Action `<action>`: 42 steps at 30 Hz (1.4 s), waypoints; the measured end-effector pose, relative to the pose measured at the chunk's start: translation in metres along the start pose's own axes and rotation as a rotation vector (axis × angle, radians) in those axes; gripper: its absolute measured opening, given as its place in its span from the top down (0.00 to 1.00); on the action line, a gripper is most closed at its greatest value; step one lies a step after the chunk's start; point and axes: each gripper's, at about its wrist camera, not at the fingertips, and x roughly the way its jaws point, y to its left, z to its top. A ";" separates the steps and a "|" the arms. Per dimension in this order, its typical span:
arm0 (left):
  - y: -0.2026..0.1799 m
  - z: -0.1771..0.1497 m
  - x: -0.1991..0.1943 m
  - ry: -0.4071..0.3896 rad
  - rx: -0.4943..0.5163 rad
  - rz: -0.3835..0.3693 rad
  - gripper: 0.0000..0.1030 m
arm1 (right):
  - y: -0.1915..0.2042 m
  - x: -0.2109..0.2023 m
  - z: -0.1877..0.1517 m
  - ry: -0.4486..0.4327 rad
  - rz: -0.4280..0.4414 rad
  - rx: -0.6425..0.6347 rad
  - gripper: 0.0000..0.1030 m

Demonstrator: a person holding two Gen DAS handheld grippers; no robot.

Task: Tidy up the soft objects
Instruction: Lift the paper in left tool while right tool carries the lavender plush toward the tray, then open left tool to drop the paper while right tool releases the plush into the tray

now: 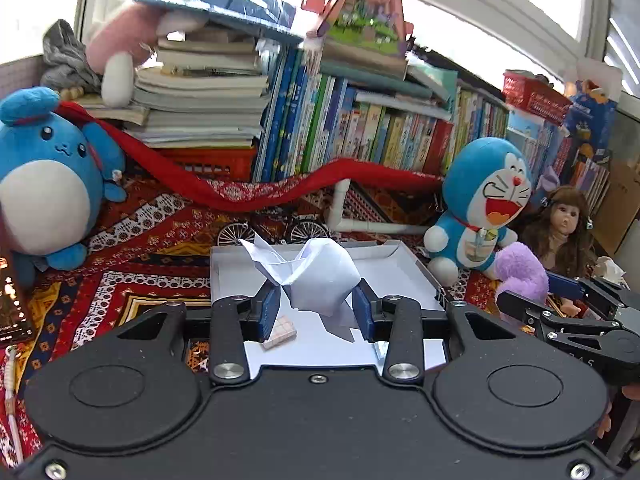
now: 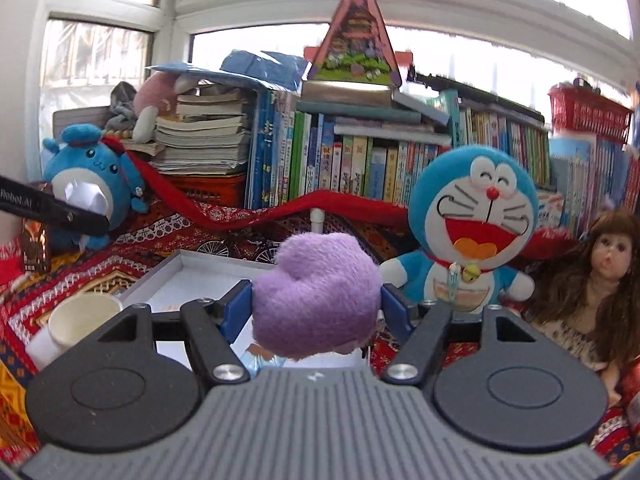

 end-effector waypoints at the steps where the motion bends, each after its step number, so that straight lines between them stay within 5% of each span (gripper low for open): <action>1: 0.001 0.005 0.007 0.016 -0.006 0.000 0.64 | -0.003 0.005 0.001 0.016 0.005 0.015 0.28; 16: 0.026 0.022 0.119 0.343 0.007 0.006 0.64 | -0.021 0.076 -0.006 0.222 0.062 0.169 0.28; 42: 0.048 0.002 0.187 0.479 -0.037 0.020 0.63 | -0.019 0.114 -0.021 0.350 0.089 0.162 0.28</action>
